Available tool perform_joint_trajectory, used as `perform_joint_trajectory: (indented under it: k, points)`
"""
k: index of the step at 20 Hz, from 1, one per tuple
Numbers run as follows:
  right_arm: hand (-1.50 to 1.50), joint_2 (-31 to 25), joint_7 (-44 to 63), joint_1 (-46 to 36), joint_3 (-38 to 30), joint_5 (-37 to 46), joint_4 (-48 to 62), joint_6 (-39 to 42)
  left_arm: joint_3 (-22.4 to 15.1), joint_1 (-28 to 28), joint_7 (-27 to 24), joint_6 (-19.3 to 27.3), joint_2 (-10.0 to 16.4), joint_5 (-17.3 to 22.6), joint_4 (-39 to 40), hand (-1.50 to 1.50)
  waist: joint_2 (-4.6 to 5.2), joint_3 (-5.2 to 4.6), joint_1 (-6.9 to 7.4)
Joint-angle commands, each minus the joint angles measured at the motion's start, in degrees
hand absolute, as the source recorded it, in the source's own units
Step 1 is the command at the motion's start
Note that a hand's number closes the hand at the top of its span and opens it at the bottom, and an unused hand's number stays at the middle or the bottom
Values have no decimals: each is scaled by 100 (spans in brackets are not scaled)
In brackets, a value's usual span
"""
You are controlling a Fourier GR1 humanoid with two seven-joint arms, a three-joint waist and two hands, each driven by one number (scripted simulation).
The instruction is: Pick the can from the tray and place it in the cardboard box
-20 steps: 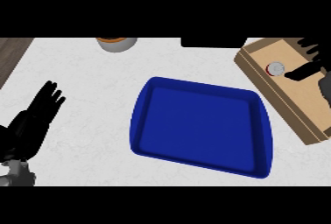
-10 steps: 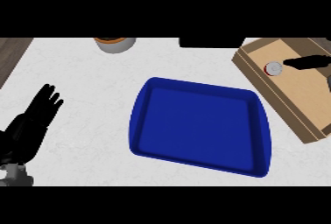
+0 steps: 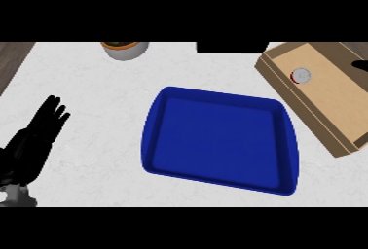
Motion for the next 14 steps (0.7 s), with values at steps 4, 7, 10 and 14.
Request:
perform_joint_trajectory:
  k: [4,7,10,14]
  points:
    - [-150,-832,-441,625,-503,-788,-11,981,88,-88,35,-10,27,-74,-11,0,3,-1,3]
    - [-150,-923,-515,858,-369,-900,-178,1309,239,-339,30,-56,75,-39,326,0,4,-3,-14]
    - [-150,-938,-985,1145,-412,-1065,37,1406,149,-298,11,-57,-25,-119,231,0,12,0,15]
    - [-150,-1238,-1024,1046,-323,-1140,272,1533,14,27,15,-127,-186,-173,-56,0,10,0,43]
